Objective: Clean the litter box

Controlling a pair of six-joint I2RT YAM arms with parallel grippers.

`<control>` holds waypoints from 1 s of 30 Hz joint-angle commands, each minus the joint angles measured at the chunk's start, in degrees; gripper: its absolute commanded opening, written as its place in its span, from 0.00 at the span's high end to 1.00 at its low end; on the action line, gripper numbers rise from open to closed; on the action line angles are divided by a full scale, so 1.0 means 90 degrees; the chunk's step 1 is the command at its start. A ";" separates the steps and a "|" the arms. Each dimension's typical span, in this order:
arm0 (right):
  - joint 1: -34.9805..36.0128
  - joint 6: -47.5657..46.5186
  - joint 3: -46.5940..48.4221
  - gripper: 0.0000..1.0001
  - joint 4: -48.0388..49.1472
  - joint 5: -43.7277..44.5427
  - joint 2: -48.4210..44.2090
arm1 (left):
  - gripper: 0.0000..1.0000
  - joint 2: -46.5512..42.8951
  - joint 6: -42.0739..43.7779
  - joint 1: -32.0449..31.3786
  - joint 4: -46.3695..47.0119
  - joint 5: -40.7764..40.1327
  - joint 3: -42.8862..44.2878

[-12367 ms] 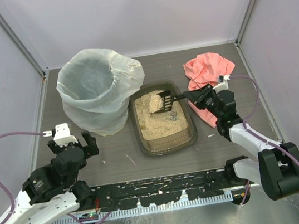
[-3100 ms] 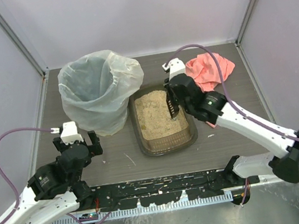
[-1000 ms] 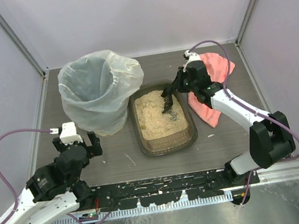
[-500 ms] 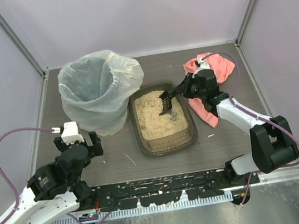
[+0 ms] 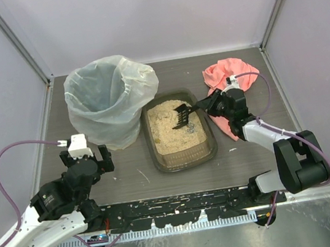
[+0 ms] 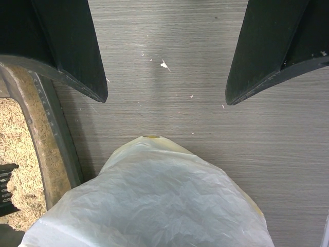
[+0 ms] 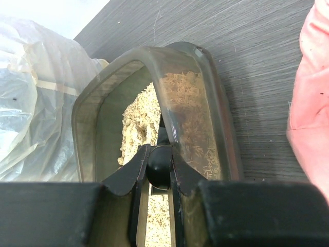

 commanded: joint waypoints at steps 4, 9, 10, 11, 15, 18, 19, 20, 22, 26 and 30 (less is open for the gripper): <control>0.0013 0.0513 -0.0121 0.99 0.0694 -0.0240 -0.0638 | 0.01 -0.0096 0.0014 -0.0018 0.0312 -0.0077 0.0014; -0.0058 0.0520 -0.0288 0.99 0.0762 -0.0107 -0.0898 | 0.02 -0.0036 0.0029 -0.0017 0.0320 -0.0047 0.0024; -0.0076 0.0527 -0.0344 0.99 0.0826 -0.0119 -0.0923 | 0.02 -0.0029 0.0036 -0.0019 0.0323 -0.0048 0.0024; -0.0112 0.0550 -0.0392 0.99 0.0886 -0.0152 -0.0943 | 0.02 -0.0027 0.0038 -0.0017 0.0323 -0.0048 0.0024; -0.0317 0.0720 -0.0590 0.99 0.1156 -0.0404 -0.0942 | 0.02 -0.0043 0.0034 -0.0025 0.0330 -0.0068 0.0015; -0.0557 0.0942 -0.0728 0.99 0.1470 -0.0748 -0.0871 | 0.02 -0.0082 0.0038 -0.0022 0.0333 -0.0063 0.0003; -0.0645 0.1034 -0.0779 0.99 0.1641 -0.0906 -0.0823 | 0.02 -0.0098 0.0039 -0.0019 0.0338 -0.0054 0.0004; -0.0716 0.1150 -0.0828 0.99 0.1806 -0.1077 -0.0782 | 0.02 -0.0108 0.0046 -0.0017 0.0344 -0.0054 -0.0004; -0.0874 0.1399 -0.0923 0.99 0.2143 -0.1431 -0.0666 | 0.02 -0.0135 0.0048 -0.0021 0.0353 -0.0070 -0.0013; -0.1129 0.2024 -0.1117 0.99 0.2955 -0.2069 -0.0415 | 0.02 -0.0205 0.0029 -0.0019 0.0334 -0.0128 -0.0015; -0.1435 0.2441 -0.1242 0.99 0.3563 -0.2471 -0.0260 | 0.01 -0.0254 0.0019 -0.0017 0.0325 -0.0126 -0.0028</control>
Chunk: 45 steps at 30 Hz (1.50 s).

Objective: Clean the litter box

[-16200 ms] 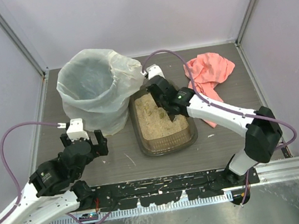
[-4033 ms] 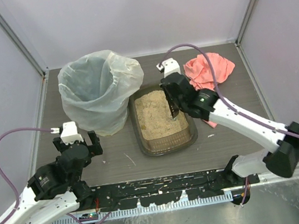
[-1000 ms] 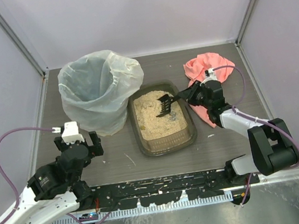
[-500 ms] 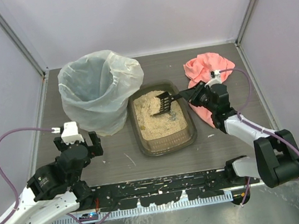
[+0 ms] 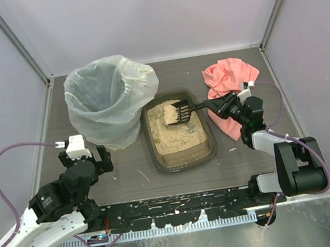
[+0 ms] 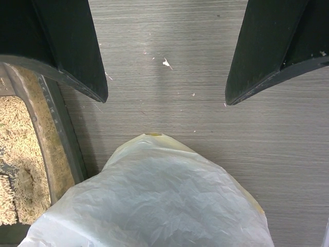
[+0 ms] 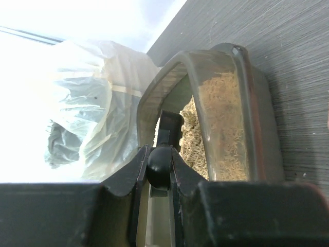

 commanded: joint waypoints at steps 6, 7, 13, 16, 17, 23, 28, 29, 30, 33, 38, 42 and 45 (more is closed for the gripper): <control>-0.0724 0.1107 -0.0166 0.99 0.1862 -0.1069 0.0228 | 0.01 -0.0168 0.0016 -0.0017 0.0295 -0.0124 -0.0020; -0.0753 0.1203 -0.0186 0.99 0.2041 -0.1099 0.0273 | 0.01 -0.0162 0.0026 -0.0022 0.0301 -0.0116 -0.0024; -0.0649 0.1310 -0.0207 0.99 0.2273 -0.0979 0.0435 | 0.01 -0.0114 0.0026 -0.0017 0.0313 -0.0129 -0.0013; -0.0793 0.1303 -0.0290 0.99 0.2342 -0.1050 0.0432 | 0.01 -0.0071 0.0028 -0.0017 0.0318 -0.0131 -0.0006; -0.0884 0.1366 -0.0406 0.99 0.2336 -0.0894 0.0377 | 0.01 -0.0058 0.0029 -0.0017 0.0316 -0.0125 -0.0003; -0.0593 0.1352 -0.0330 0.99 0.2349 -0.0942 0.0462 | 0.01 -0.0034 0.0048 -0.0019 0.0327 -0.0116 -0.0018; -0.0350 0.1258 -0.0292 0.99 0.2364 -0.1075 0.0603 | 0.01 -0.0037 0.0033 -0.0022 0.0318 -0.0118 0.0000; -0.0472 0.1412 -0.0368 0.99 0.2573 -0.1099 0.0652 | 0.01 -0.0049 0.0043 -0.0018 0.0325 -0.0127 -0.0016; -0.0696 0.1647 -0.0574 0.99 0.2750 -0.0949 0.0647 | 0.01 -0.0049 0.0048 -0.0017 0.0325 -0.0133 -0.0014; -0.0599 0.1512 -0.0656 0.99 0.2594 -0.0754 0.0525 | 0.01 -0.0044 0.0019 -0.0019 0.0281 -0.0127 0.0014; -0.0764 0.1622 -0.0701 0.99 0.2363 -0.0474 0.0326 | 0.01 -0.0062 0.0038 -0.0020 0.0333 -0.0103 -0.0009; -0.0321 0.0998 0.0031 0.99 0.1904 -0.1301 0.0530 | 0.01 -0.0077 0.0013 -0.0017 0.0283 -0.0105 0.0004; -0.0768 0.1561 -0.0317 0.99 0.2025 -0.0785 0.0396 | 0.01 -0.0071 0.0038 -0.0021 0.0330 -0.0109 -0.0019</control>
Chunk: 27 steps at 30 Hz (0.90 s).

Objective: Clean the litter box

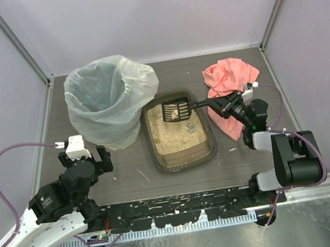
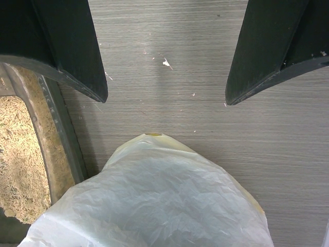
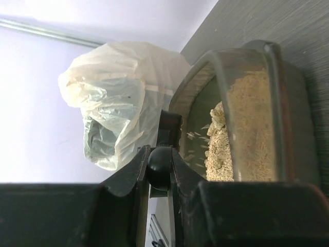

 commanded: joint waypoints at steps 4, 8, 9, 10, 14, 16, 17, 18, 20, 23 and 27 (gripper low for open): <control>0.0250 -0.0040 0.0457 0.99 0.0372 -0.0405 0.0107 | 0.01 0.0011 0.0007 -0.0022 0.0268 -0.0119 0.0036; -0.0225 0.0408 -0.0084 0.99 0.0671 0.0148 0.0025 | 0.01 -0.0005 0.0008 -0.0017 0.0269 -0.0095 0.0041; 0.0032 0.0269 0.0031 0.99 0.0702 -0.0030 0.0096 | 0.01 -0.0017 0.0006 -0.0023 0.0275 -0.0112 0.0033; 0.0154 0.0189 0.0134 0.99 0.0732 -0.0230 0.0194 | 0.01 -0.0029 0.0014 -0.0019 0.0310 -0.0113 0.0011; -0.0257 0.0832 -0.0455 0.99 0.1367 0.0303 0.0198 | 0.01 0.0054 0.0040 -0.0022 0.0304 -0.0082 0.0037; 0.0110 0.0493 -0.0094 0.99 0.1130 -0.0105 0.0279 | 0.02 0.0077 0.0013 -0.0021 0.0271 -0.0091 0.0051; 0.0224 0.0347 0.0103 0.99 0.1073 -0.0282 0.0315 | 0.01 0.0075 0.0026 -0.0017 0.0306 -0.0094 0.0035; 0.0151 0.0398 0.0062 0.99 0.1194 -0.0211 0.0268 | 0.02 0.0068 0.0048 -0.0022 0.0321 -0.0095 0.0016; -0.0253 0.0724 -0.0299 0.99 0.1111 0.0313 0.0041 | 0.01 0.0090 0.0042 -0.0024 0.0316 -0.0095 0.0033; 0.0200 0.0019 0.0104 1.00 0.0356 0.0062 -0.0087 | 0.01 0.0038 -0.0007 -0.0017 0.0265 -0.0104 0.0046; -0.0033 0.0136 0.0028 0.99 -0.0006 0.0346 -0.0367 | 0.02 -0.0027 0.0043 -0.0017 0.0328 -0.0105 0.0002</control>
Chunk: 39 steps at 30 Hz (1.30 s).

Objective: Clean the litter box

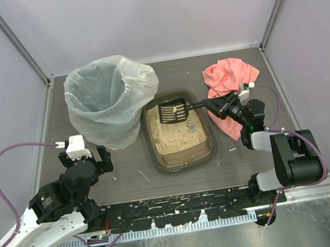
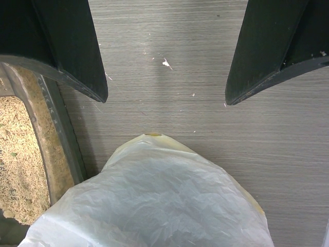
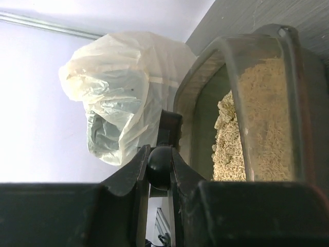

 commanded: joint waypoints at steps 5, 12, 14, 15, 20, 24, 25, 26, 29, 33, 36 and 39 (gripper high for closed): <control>-0.0006 -0.0273 0.0116 0.99 0.0023 -0.0124 -0.0321 | 0.01 -0.0103 0.0042 -0.0017 0.0318 -0.0109 -0.0016; -0.0149 0.0074 -0.0155 1.00 0.0555 -0.0133 -0.0401 | 0.02 -0.0036 0.0038 -0.0022 0.0315 -0.0089 0.0004; -0.0485 0.0493 -0.0515 0.99 0.0463 0.0357 -0.0686 | 0.01 -0.0067 0.0060 -0.0022 0.0328 -0.0071 -0.0008; -0.0505 0.0560 -0.0610 0.99 0.0186 0.0587 -0.0857 | 0.02 -0.0065 0.0043 -0.0020 0.0319 -0.0075 0.0015; -0.0189 0.0357 -0.0307 1.00 -0.0863 0.0699 -0.1885 | 0.01 -0.0108 0.0045 -0.0020 0.0326 -0.0091 -0.0009; -0.0168 0.0171 -0.0163 0.99 -0.2052 0.1201 -0.2801 | 0.02 -0.0066 0.0035 -0.0024 0.0326 -0.0091 0.0011; -0.0168 0.0223 -0.0082 0.99 -0.2087 0.1141 -0.2919 | 0.02 -0.0055 0.0041 -0.0023 0.0323 -0.0069 0.0014; -0.0175 0.0287 0.0028 0.99 -0.2182 0.1151 -0.3006 | 0.02 -0.0059 0.0045 -0.0020 0.0321 -0.0062 0.0013; -0.0152 0.0245 0.0599 0.99 -0.2911 0.1364 -0.3216 | 0.02 -0.0041 0.0040 -0.0018 0.0322 -0.0064 0.0022; -0.0013 0.0161 0.1578 0.99 -0.3597 0.1496 -0.3140 | 0.01 -0.0087 0.0036 -0.0017 0.0321 -0.0078 0.0005; 0.0331 0.0056 0.2259 0.99 -0.3933 0.1904 -0.3028 | 0.02 -0.0114 0.0014 -0.0023 0.0287 -0.0134 0.0016; 0.0835 -0.0206 0.2948 0.99 -0.4156 0.2376 -0.2782 | 0.01 -0.0116 -0.0074 -0.0017 0.0179 -0.0247 0.0051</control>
